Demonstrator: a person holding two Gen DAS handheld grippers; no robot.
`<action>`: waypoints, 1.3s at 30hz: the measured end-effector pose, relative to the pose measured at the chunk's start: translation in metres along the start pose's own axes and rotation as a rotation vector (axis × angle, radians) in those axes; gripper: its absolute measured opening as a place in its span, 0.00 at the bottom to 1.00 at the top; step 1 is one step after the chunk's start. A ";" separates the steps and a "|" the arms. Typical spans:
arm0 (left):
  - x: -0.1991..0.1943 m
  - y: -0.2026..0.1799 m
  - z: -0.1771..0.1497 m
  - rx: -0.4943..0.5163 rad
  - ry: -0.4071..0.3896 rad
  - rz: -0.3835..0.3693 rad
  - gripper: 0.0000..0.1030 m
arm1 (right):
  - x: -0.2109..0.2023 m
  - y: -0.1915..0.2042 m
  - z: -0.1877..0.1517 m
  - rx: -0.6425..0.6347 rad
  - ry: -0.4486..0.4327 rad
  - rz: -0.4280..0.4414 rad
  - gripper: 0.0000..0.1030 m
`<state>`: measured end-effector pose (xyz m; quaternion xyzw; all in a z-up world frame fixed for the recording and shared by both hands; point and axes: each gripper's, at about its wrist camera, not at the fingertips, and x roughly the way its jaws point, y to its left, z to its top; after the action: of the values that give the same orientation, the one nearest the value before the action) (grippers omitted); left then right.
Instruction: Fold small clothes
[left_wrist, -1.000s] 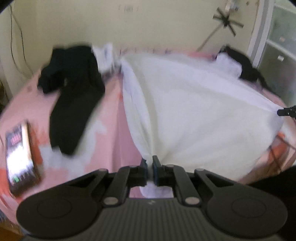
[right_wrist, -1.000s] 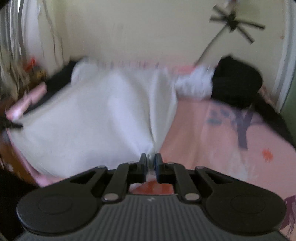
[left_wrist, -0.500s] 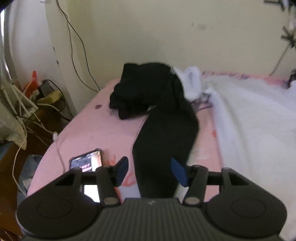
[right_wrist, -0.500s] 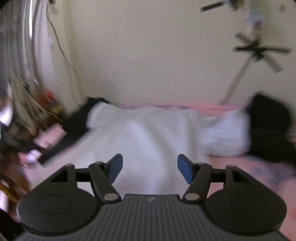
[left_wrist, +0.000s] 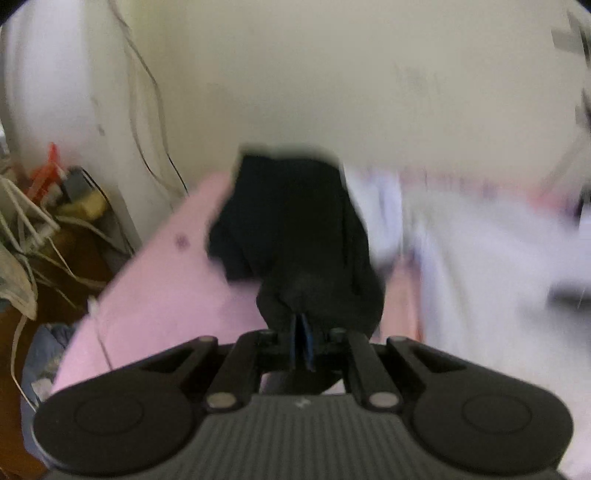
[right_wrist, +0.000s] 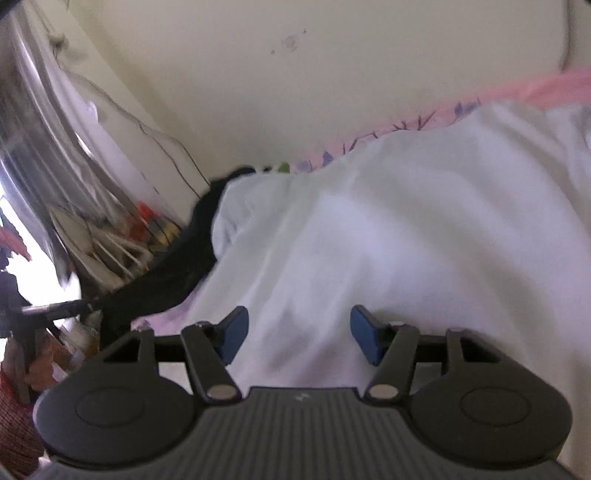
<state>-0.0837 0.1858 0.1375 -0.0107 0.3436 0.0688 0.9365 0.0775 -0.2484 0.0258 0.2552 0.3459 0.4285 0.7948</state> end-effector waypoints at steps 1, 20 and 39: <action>-0.012 0.004 0.015 -0.026 -0.035 -0.002 0.04 | -0.002 -0.006 0.001 0.034 -0.008 0.016 0.53; -0.002 -0.339 0.215 0.484 -0.173 -0.463 0.37 | -0.015 -0.027 0.000 0.084 -0.007 0.104 0.56; 0.242 -0.175 0.072 0.225 0.189 -0.131 0.24 | -0.017 -0.029 0.000 0.102 -0.011 0.115 0.57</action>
<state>0.1685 0.0471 0.0316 0.0655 0.4342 -0.0328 0.8978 0.0853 -0.2771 0.0113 0.3172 0.3479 0.4539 0.7565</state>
